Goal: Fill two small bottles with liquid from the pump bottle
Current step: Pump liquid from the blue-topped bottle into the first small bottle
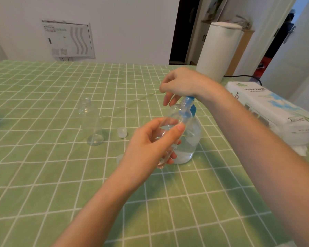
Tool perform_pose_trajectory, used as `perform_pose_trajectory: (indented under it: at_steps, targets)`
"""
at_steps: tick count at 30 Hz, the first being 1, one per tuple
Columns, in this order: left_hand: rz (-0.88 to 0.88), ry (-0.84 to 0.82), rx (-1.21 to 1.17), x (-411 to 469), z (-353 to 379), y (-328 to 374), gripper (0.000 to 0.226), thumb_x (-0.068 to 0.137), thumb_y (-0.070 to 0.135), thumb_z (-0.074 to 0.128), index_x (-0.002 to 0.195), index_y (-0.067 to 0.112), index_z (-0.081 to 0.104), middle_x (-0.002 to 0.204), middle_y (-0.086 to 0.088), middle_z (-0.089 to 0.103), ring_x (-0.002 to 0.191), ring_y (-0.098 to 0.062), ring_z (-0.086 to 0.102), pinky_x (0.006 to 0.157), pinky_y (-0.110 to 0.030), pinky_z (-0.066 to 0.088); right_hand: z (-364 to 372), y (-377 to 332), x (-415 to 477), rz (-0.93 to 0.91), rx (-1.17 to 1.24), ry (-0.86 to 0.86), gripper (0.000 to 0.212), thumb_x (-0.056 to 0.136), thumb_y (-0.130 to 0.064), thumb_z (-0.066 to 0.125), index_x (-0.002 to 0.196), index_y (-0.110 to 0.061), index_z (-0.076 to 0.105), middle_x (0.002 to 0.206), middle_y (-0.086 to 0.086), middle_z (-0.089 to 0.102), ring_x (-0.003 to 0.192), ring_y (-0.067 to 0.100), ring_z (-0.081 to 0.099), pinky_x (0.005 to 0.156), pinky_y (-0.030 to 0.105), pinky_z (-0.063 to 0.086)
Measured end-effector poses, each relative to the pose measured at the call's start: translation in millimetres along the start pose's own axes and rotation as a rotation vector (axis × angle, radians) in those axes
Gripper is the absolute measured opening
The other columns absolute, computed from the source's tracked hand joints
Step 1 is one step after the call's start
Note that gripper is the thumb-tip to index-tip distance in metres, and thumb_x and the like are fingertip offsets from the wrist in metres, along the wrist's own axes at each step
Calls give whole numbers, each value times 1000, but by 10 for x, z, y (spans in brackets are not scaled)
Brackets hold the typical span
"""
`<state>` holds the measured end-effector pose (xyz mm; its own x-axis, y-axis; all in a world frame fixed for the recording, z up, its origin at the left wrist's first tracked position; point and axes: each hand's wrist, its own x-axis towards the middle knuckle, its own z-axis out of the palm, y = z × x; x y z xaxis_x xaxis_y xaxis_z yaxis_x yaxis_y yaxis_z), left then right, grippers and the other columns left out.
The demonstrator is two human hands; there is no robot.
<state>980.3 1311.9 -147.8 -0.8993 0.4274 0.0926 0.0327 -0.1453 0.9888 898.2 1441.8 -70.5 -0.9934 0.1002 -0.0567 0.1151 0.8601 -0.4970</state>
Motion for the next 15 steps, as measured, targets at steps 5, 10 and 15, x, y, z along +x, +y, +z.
perform_pose_trajectory:
  at_steps: [5, 10, 15]
  targets:
    - [-7, -3, 6, -18, 2, -25, 24, 81, 27, 62, 102, 16, 65, 70, -2, 65, 46, -9, 55, 48, -21, 50, 67, 57, 11, 13, 20, -33, 32, 89, -17, 53, 113, 1, 63, 74, -1, 73, 77, 21, 61, 92, 45, 53]
    - [-9, 1, 8, -13, 4, -22, 25, 82, 27, 62, 104, 15, 64, 71, -3, 65, 46, -10, 54, 48, -21, 49, 63, 49, -5, 9, 29, -23, 33, 90, -19, 52, 115, -1, 62, 75, 0, 73, 76, 19, 58, 93, 44, 52]
    - [4, -9, 6, 1, 6, 21, 29, 80, 31, 62, 105, 18, 65, 73, -4, 66, 51, -12, 55, 49, -19, 49, -39, 4, 15, -37, 1, 24, 26, 90, -24, 52, 111, -11, 62, 75, -2, 74, 73, 14, 63, 69, 28, 51]
